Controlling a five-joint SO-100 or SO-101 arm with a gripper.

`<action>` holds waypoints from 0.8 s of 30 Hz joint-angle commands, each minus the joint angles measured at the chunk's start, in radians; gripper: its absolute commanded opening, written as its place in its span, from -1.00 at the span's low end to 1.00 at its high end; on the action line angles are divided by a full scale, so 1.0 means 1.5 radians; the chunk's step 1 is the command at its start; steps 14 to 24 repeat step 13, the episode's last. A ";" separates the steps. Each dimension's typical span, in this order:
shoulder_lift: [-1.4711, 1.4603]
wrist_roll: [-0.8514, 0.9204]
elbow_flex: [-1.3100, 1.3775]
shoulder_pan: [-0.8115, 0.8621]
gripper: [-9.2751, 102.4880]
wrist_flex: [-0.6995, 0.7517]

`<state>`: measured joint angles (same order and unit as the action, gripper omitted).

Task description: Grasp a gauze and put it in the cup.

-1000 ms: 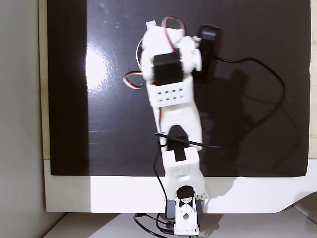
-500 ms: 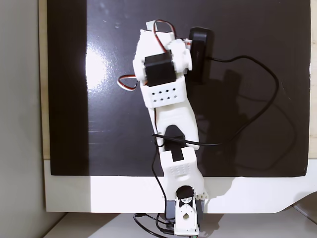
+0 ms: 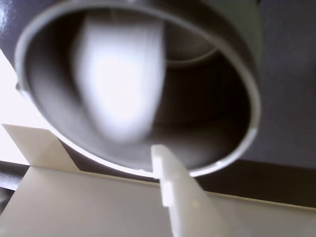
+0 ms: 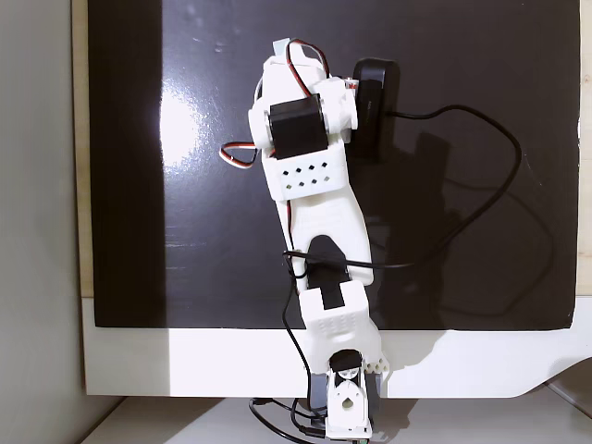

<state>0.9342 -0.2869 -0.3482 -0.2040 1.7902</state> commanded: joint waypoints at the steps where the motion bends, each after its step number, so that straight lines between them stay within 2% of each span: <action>1: 0.054 0.010 0.003 -0.007 -0.02 0.003; 24: 0.065 0.013 -0.005 -0.009 -0.02 0.003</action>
